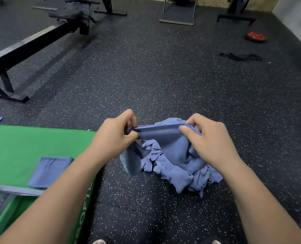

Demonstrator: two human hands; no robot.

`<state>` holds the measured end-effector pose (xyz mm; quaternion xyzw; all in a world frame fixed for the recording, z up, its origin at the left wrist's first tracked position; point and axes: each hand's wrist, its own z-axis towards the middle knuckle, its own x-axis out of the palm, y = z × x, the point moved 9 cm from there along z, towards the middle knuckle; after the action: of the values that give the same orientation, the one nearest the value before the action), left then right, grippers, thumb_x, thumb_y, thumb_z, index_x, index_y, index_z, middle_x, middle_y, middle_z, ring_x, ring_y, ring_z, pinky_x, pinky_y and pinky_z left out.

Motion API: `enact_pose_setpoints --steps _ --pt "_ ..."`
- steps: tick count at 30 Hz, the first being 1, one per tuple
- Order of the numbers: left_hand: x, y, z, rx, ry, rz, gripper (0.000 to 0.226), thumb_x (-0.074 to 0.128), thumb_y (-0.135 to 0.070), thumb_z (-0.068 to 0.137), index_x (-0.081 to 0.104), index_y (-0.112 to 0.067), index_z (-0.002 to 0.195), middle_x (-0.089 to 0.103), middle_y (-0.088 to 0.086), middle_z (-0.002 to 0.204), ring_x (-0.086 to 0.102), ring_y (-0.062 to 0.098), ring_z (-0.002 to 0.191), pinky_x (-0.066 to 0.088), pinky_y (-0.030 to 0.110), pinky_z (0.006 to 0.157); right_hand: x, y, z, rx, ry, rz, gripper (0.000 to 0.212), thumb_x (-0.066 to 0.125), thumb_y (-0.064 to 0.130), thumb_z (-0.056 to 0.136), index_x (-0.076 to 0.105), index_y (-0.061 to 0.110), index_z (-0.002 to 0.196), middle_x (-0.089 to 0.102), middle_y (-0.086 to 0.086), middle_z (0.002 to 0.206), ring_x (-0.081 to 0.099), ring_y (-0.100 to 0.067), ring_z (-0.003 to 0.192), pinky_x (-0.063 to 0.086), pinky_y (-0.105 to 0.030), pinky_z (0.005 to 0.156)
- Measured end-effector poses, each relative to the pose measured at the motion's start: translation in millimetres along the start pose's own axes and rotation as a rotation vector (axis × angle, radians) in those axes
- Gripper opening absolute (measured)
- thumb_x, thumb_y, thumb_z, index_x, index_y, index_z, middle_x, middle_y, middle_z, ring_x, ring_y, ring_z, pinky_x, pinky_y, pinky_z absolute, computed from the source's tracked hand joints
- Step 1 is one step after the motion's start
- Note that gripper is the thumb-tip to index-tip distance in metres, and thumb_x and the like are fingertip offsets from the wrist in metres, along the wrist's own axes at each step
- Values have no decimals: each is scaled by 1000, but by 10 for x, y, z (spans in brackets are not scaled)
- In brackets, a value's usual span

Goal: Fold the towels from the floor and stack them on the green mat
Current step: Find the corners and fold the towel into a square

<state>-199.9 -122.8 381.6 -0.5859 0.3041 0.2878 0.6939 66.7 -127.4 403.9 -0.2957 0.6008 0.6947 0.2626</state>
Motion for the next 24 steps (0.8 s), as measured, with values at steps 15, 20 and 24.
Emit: enact_pose_setpoints --steps 15,20,24 --pt "157 -112 -73 135 210 -97 52 58 -2 84 64 -42 115 73 -16 103 69 14 77 56 32 80 -464 -207 -12 82 -307 -36 18 65 33 103 60 20 92 59 2 63 59 -24 65 46 -42 61" --pt "456 -360 -224 297 376 48 69 54 -2 81 57 -50 130 62 -17 119 63 10 94 54 38 86 -489 -233 -2 90 -323 -17 19 66 34 103 60 20 91 58 -1 60 58 -26 63 50 -45 62" --pt "666 -339 -304 283 448 134 69 58 -8 83 55 -54 134 57 -21 109 59 8 92 53 36 81 -430 -213 -4 82 -290 -34 16 66 31 102 61 21 91 59 0 61 59 -25 64 51 -46 62"
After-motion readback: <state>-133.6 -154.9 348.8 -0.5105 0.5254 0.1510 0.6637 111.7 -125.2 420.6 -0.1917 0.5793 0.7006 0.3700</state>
